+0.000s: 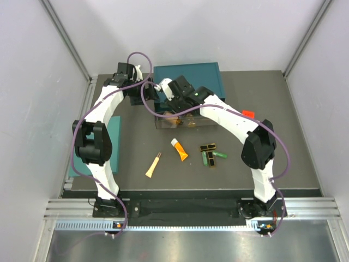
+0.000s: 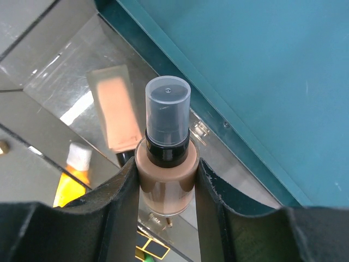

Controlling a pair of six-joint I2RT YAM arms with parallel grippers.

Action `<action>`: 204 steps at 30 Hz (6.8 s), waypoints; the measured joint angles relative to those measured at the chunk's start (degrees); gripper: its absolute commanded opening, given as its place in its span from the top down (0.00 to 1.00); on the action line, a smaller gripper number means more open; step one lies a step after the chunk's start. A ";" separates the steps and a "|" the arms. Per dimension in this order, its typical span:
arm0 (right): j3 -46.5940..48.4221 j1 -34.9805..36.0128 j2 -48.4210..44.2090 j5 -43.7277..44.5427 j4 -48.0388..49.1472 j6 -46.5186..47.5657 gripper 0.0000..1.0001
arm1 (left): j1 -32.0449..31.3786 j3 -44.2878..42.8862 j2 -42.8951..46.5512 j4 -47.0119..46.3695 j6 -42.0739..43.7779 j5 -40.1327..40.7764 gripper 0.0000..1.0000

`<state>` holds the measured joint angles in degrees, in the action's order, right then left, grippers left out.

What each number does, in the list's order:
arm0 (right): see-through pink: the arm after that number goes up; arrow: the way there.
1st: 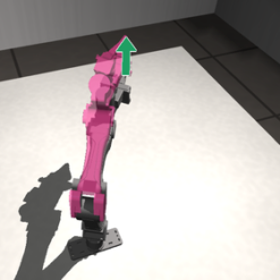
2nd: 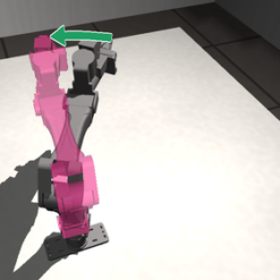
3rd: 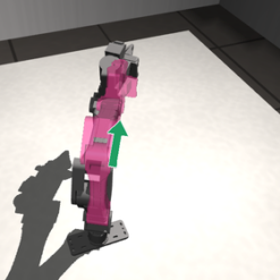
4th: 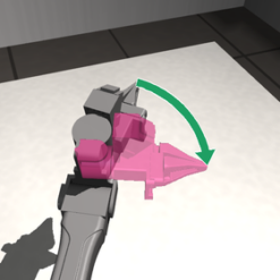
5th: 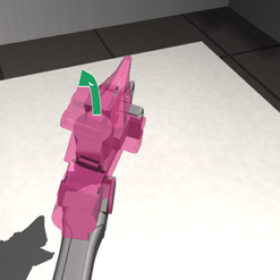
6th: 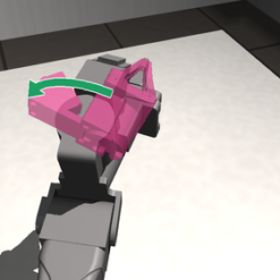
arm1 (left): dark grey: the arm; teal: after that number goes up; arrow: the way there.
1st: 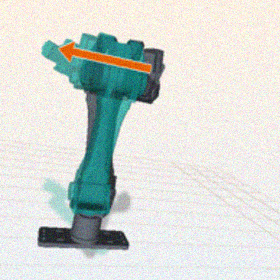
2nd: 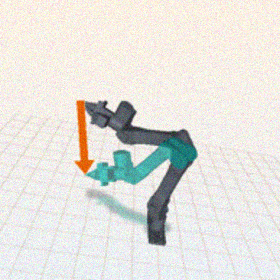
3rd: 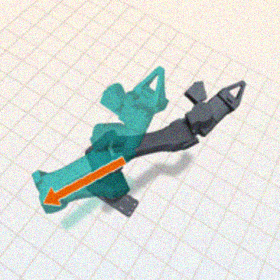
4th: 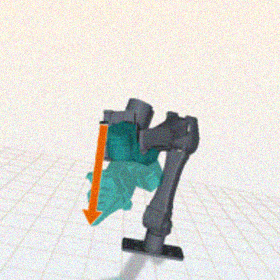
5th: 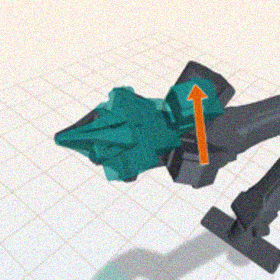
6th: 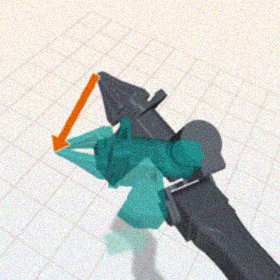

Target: Organize the makeup

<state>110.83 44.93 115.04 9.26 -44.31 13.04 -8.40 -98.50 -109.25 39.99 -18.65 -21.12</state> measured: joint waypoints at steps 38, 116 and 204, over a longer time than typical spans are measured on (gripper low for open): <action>-29.64 9.94 -18.03 -11.37 8.46 -10.32 0.48 | 0.00 -0.72 -0.02 1.16 0.22 0.39 0.09; -15.06 9.01 -15.06 9.11 9.55 1.01 0.70 | 0.15 0.20 0.00 0.00 0.59 -0.04 0.08; -23.37 4.02 -13.49 22.71 16.24 14.91 0.46 | 0.28 1.57 0.31 -1.86 0.61 -0.44 0.08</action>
<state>87.46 48.95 101.56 31.97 -28.08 27.94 -8.12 -96.92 -108.95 38.13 -18.04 -21.56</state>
